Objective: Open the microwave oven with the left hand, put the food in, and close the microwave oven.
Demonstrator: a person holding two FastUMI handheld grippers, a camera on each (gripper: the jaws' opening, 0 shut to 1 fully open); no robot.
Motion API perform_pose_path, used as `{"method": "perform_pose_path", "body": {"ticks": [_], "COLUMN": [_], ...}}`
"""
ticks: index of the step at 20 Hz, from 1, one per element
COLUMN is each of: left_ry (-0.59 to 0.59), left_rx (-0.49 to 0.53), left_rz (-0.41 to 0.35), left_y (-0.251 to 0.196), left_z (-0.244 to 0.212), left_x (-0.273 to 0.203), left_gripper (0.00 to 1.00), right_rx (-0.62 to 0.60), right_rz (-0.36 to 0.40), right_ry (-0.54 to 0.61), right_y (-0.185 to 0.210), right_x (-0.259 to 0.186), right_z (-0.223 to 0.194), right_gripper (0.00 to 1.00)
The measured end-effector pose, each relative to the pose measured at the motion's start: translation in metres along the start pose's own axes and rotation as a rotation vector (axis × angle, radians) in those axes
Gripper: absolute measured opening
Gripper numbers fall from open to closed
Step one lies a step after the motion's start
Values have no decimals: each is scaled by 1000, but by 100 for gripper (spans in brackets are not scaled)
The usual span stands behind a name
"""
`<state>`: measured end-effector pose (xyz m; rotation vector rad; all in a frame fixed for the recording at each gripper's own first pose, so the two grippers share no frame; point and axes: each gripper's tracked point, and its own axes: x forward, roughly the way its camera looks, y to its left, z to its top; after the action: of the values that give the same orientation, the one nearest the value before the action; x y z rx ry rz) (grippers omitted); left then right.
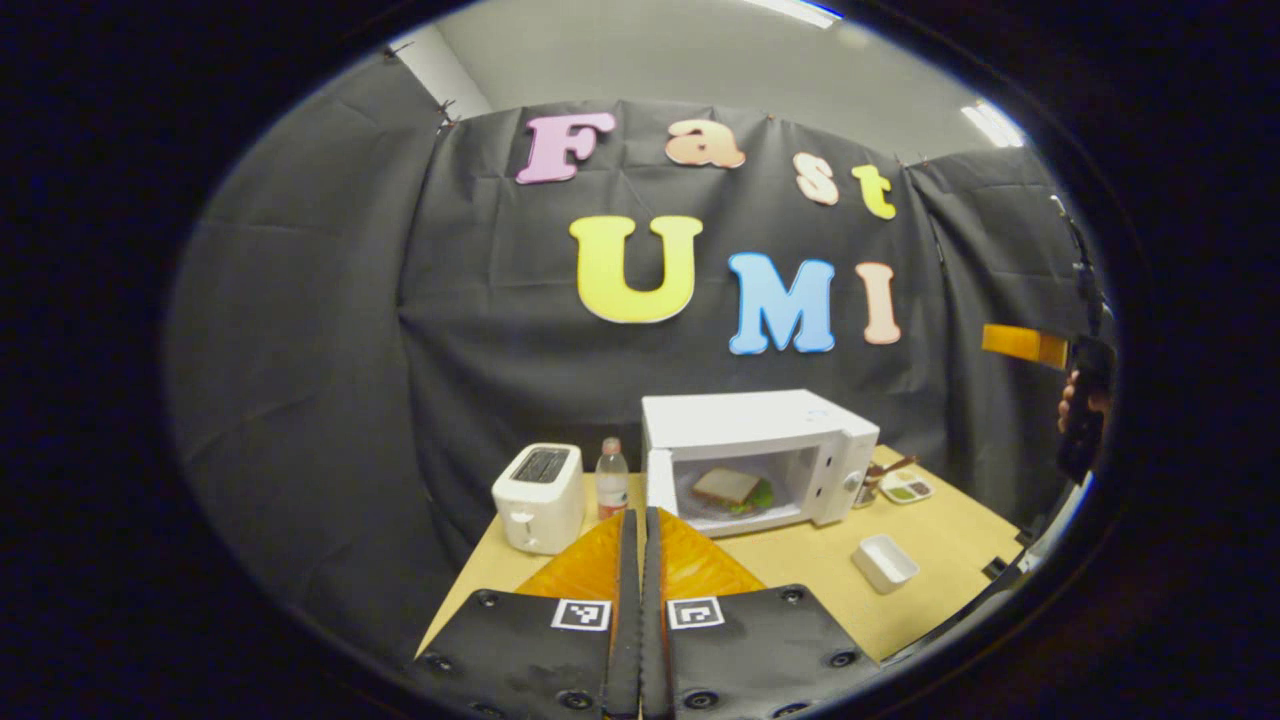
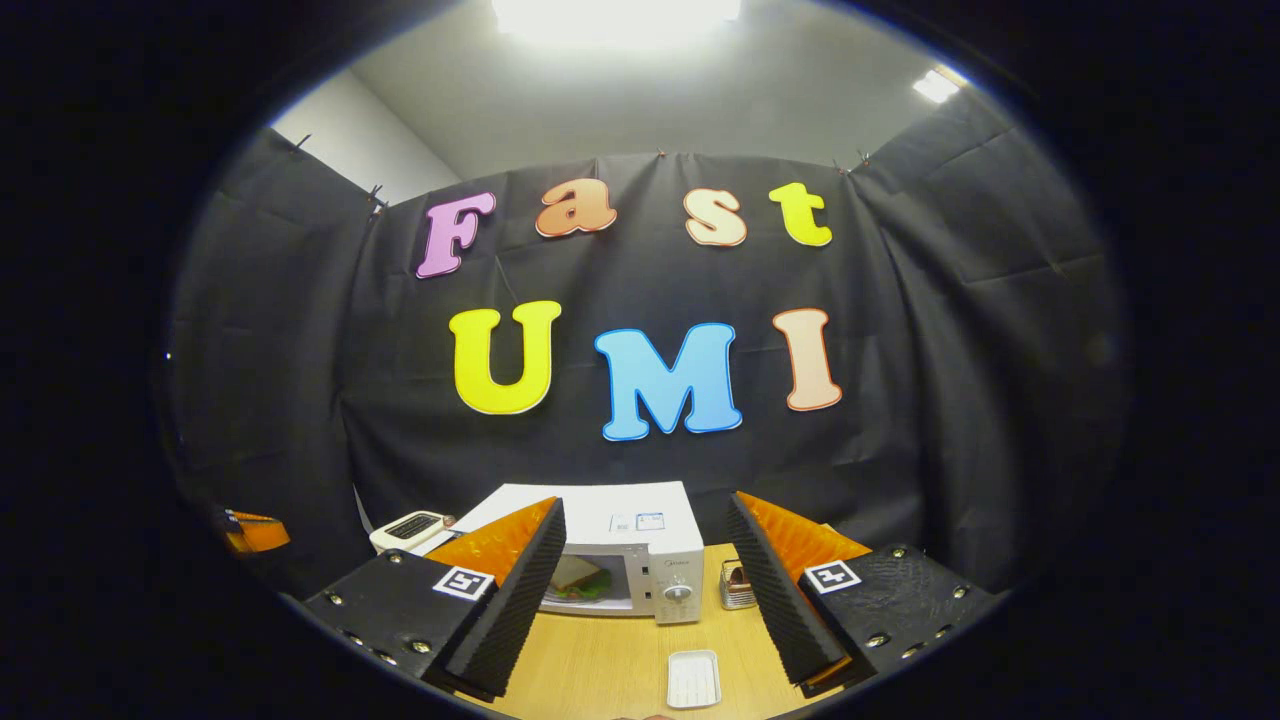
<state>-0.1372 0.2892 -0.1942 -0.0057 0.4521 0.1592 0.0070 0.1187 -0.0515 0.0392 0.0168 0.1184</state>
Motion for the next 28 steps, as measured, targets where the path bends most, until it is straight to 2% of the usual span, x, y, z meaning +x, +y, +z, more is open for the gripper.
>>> {"method": "perform_pose_path", "body": {"ticks": [3, 6, 8, 13, 20, 28], "left_ry": [85, 167, 196, 217, 223, 229], "left_rx": [-49, -90, -76, -60, -29, -46], "left_rz": [18, -5, -25, -93, -107, -149], "left_y": [27, 26, 19, -9, -35, -117], "left_z": [-49, -94, -108, -114, -110, -107], "left_x": [-4, -5, -5, -3, -11, 2], "left_gripper": [7, 7, 7, 7, 7, 7], "right_rx": [2, -3, -6, -3, -4, 1], "right_rz": [-1, 8, 10, 9, 8, 36], "right_ry": [3, 24, 30, 32, 29, 20], "right_y": [1, 6, 9, 12, 0, -40], "right_x": [0, -2, 0, 1, 6, 30], "right_z": [-1, -7, -9, -11, -13, -8], "right_gripper": [97, 97, 97, 97, 97, 97]}}
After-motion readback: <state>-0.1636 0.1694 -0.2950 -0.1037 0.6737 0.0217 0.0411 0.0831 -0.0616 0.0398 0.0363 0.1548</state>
